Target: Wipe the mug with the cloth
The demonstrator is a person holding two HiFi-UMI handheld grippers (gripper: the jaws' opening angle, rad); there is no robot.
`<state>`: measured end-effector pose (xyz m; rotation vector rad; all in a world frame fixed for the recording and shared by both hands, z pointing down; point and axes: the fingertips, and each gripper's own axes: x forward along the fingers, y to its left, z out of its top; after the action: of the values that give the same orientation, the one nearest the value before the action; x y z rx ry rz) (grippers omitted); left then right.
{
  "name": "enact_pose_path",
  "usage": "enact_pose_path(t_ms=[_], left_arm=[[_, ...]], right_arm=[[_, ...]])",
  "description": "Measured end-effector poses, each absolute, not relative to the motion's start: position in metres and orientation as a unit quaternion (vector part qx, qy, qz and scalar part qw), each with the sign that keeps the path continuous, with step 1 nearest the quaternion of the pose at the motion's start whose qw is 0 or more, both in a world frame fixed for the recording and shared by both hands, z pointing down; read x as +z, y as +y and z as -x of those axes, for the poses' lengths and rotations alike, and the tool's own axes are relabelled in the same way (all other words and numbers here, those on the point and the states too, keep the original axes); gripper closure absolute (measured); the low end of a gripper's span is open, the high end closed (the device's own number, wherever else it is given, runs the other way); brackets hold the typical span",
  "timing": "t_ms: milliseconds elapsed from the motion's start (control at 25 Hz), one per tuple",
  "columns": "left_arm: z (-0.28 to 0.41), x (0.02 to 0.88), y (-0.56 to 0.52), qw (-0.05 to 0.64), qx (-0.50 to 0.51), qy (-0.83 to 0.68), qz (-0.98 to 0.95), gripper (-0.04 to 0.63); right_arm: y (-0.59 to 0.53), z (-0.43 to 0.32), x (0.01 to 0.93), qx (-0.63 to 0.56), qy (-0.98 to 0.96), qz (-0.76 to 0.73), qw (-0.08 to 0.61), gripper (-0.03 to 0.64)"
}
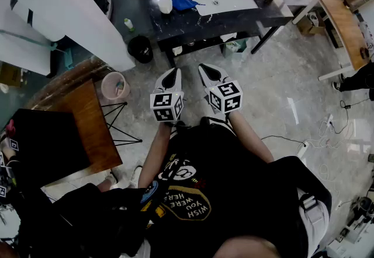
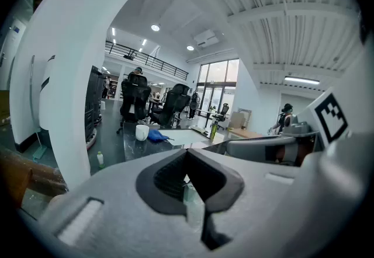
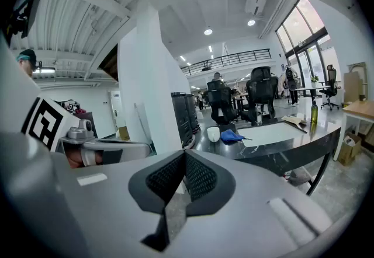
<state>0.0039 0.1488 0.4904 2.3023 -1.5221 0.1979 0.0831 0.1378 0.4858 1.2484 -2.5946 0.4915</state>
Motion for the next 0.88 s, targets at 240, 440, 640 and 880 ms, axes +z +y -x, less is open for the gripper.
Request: enact_pose_path(t_ms=[240,440,640,880], left_arm=[[-0.003,0.489,0.148,0.187,0.068,-0.542,-0.817,0.592],[0.0,0.49,0.147,0.188,0.068,-0.542,-0.816,0.592],[0.007,0.492,0.148,0.194,0.064,-0.543,-0.814,0.592],[0.018,0.494,0.149,0.2,0.059,-0.545,-0.812,0.592]], right_arm=[[0.136,-0.082,0.484,0.169,-0.883,-0.425,0.108,0.615],[0.137,-0.078,0.484,0.167,-0.886,-0.419,0.11,0.615],[0.137,-0.072,0.486,0.168,-0.885,-0.42,0.106,0.615],[0.134,-0.066,0.487,0.183,-0.882,-0.425,0.092,0.615]])
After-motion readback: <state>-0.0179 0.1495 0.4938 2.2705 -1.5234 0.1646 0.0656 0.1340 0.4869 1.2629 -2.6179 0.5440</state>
